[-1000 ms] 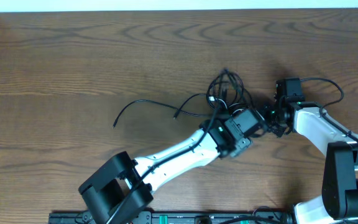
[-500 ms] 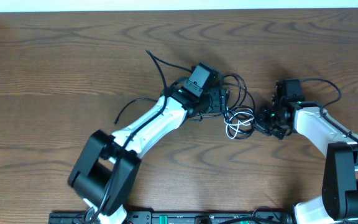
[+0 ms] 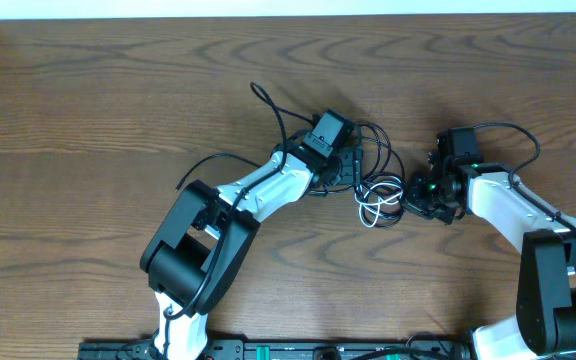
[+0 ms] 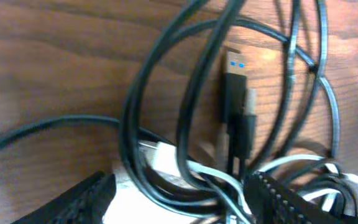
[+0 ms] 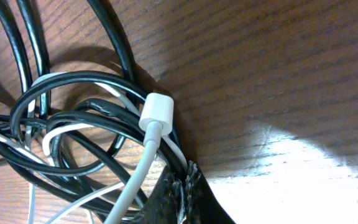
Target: Untangle cables
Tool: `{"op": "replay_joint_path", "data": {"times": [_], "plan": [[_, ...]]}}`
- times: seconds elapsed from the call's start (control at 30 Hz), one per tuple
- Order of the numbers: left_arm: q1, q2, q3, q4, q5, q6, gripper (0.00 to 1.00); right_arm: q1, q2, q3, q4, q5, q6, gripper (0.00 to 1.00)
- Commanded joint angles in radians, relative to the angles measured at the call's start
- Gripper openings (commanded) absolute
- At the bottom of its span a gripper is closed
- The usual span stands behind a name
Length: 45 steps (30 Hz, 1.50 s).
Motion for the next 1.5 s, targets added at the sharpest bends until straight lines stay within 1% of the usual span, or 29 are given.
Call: {"op": "replay_joint_path", "data": {"times": [0.0,0.07,0.27,0.4,0.57,0.63,0.7,0.73,0.8,0.83,0.9,1.0,1.07,1.13,1.2,1.3,1.37,1.47], "plan": [[0.006,0.007,-0.003,0.002,-0.138,0.051,0.72,0.015,0.033,-0.038,-0.023,0.033,-0.02,0.01],[0.006,0.007,-0.003,0.053,-0.145,0.117,0.72,0.015,0.033,-0.038,-0.028,0.033,-0.02,0.01],[0.006,0.01,-0.003,0.166,-0.145,0.241,0.72,0.015,0.033,-0.038,-0.044,0.033,-0.02,0.01],[0.006,0.047,-0.003,0.174,-0.179,0.254,0.72,0.015,0.033,-0.038,-0.046,0.033,-0.02,0.01],[0.006,0.088,-0.003,0.174,-0.18,0.258,0.71,0.015,0.033,-0.038,-0.051,0.033,-0.02,0.01],[0.006,0.088,-0.003,0.177,-0.19,0.273,0.68,0.015,0.033,-0.038,-0.051,0.033,-0.02,0.01],[0.006,0.088,-0.003,0.17,-0.195,0.301,0.45,0.015,0.033,-0.038,-0.051,0.033,-0.02,0.01],[0.006,0.088,-0.003,0.163,-0.198,0.301,0.32,0.015,0.033,-0.038,-0.051,0.033,-0.02,0.01],[0.006,0.088,-0.003,0.129,-0.204,0.301,0.09,0.015,0.033,-0.038,-0.052,0.033,-0.02,0.01],[0.006,0.088,-0.003,0.113,-0.205,0.301,0.08,0.015,0.033,-0.038,-0.052,0.033,-0.02,0.01],[0.008,0.082,-0.002,0.079,-0.206,0.301,0.08,0.015,0.033,-0.038,-0.052,0.033,-0.02,0.01],[0.032,0.009,-0.002,0.041,-0.22,0.301,0.08,0.015,0.033,-0.038,-0.049,0.039,-0.02,0.01],[0.081,-0.124,0.0,0.027,-0.22,0.301,0.07,0.014,0.033,-0.038,-0.061,0.093,-0.019,0.01],[0.121,-0.209,0.0,0.005,-0.22,0.301,0.07,0.009,0.033,-0.037,-0.078,0.137,-0.017,0.01],[0.194,-0.331,0.0,-0.069,-0.22,0.301,0.08,-0.014,0.033,-0.037,-0.107,0.192,-0.011,0.01],[0.334,-0.483,0.0,-0.189,-0.22,0.309,0.08,-0.065,0.032,-0.032,-0.115,0.197,-0.012,0.01],[0.386,-0.524,0.0,-0.21,-0.22,0.309,0.08,-0.092,0.027,-0.023,-0.129,0.208,-0.012,0.01],[0.489,-0.585,0.0,-0.223,-0.22,0.308,0.07,-0.142,0.002,0.019,-0.178,0.277,-0.013,0.01]]}}
